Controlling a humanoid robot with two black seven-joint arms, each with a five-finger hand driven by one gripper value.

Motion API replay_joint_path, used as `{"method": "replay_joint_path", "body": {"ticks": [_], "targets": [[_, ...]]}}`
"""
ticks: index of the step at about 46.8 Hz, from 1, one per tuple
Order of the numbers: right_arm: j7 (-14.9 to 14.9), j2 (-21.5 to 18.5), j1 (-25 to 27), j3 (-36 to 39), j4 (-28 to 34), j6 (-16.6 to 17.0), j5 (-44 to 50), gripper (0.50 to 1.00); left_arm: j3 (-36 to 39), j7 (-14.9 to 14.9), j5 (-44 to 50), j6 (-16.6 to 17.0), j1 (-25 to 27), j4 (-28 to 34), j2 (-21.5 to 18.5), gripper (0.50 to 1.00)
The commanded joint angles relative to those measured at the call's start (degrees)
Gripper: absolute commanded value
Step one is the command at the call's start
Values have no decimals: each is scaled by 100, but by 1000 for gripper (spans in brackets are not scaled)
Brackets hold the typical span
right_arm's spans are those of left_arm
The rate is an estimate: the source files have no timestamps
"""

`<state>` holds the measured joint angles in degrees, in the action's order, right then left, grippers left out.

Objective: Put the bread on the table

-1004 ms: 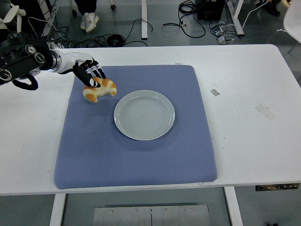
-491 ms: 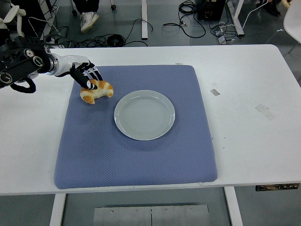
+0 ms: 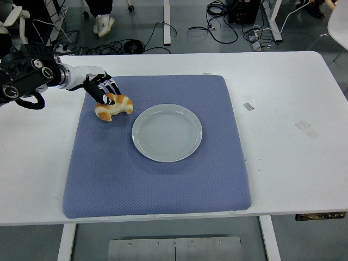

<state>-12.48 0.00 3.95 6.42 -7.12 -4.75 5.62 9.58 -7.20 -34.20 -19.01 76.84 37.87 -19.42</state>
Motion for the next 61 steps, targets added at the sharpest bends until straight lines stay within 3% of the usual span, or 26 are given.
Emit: {"method": "replay_joint_path", "body": {"ticks": [1,3,17,24,32,37,48,61], "targets": [[0,0,0,0,0,0,0,1000,0,-1,1,11,7,1,0,500],[0,0,0,0,0,0,0,1000,0,-1,1,11,7,1,0,501],[0,0,0,0,0,0,0,1000,0,-1,89,46,7,10,61,716],[0,0,0,0,0,0,0,1000,0,-1,98,46,7,10,52,748],[0,0,0,0,0,0,0,1000,0,-53,107,46,-2,10,61,836],[0,0,0,0,0,0,0,1000,-17,-62,255,29,7,18,61,967],[0,0,0,0,0,0,0,1000,-123,-62,590,64,24,1,52,975],[0,0,0,0,0,0,0,1000,-931,-62,616,301,-98,-131,-18,980]]}}
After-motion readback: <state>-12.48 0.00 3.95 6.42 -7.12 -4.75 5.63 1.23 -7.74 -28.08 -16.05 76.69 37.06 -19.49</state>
